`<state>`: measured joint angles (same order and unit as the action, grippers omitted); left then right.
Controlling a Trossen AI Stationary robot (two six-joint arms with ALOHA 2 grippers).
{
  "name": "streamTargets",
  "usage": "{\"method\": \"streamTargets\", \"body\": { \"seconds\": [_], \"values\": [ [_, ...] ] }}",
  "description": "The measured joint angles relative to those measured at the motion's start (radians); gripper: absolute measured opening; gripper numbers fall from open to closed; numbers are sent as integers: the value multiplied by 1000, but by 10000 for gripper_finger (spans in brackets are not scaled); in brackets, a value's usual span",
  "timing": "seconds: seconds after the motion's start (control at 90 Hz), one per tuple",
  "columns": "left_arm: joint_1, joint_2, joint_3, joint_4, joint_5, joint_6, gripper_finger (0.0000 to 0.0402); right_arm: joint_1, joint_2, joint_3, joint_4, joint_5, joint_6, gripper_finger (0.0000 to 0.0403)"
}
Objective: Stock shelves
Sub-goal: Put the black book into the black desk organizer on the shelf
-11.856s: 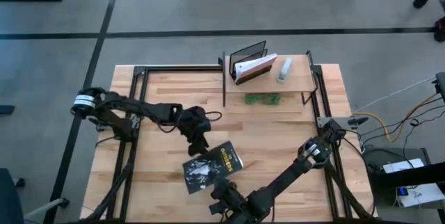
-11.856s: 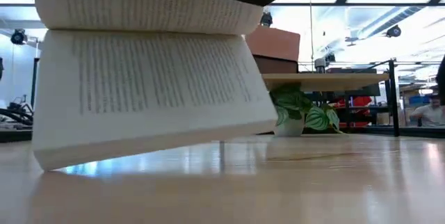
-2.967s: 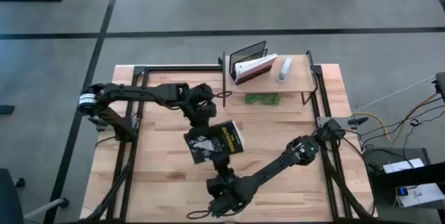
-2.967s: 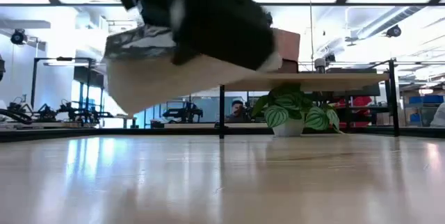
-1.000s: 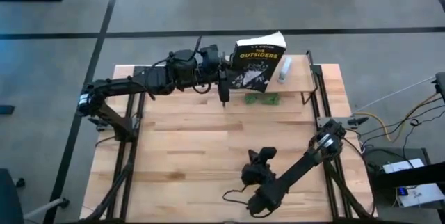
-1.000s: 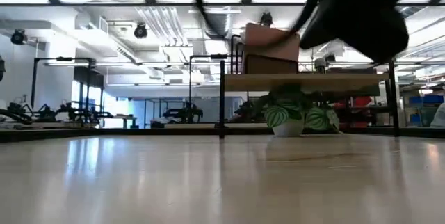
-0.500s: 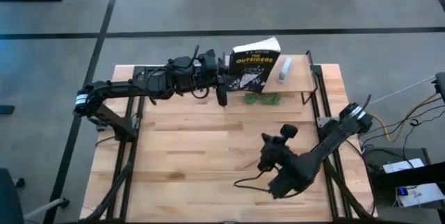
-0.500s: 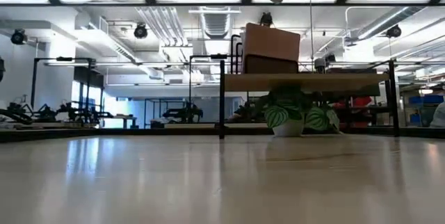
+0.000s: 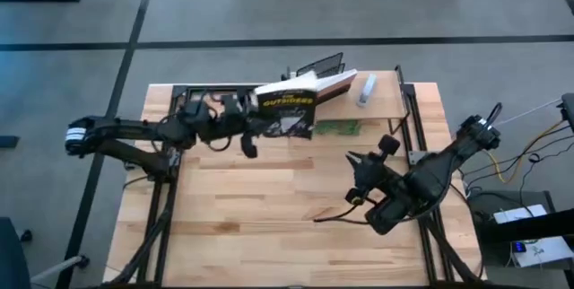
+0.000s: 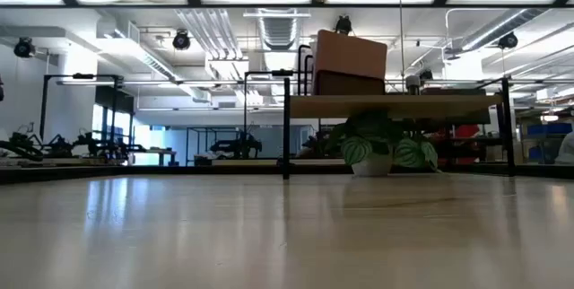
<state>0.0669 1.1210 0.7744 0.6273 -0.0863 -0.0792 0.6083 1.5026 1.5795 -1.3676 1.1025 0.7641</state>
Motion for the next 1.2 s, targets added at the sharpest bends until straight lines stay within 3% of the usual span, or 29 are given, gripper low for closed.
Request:
{"method": "streamTargets", "body": {
  "seconds": [0.233,0.344,0.567,0.789,1.0,1.2],
  "values": [
    [-3,-45,-179,117,6,-9,41,-102,-2,0,213,-3,-195,149],
    [-3,-50,-227,193,96,-9,41,-160,-2,0,274,-67,-286,189],
    [-12,-57,-349,329,235,-8,41,-280,2,0,402,-323,-535,263],
    [-11,-62,-476,458,244,60,41,-378,6,0,562,-591,-816,317],
    [-12,-56,-511,484,369,97,41,-476,7,0,680,-862,-961,333],
    [-14,-57,-515,499,361,121,41,-539,35,0,762,-1054,-974,328]
  ]
}}
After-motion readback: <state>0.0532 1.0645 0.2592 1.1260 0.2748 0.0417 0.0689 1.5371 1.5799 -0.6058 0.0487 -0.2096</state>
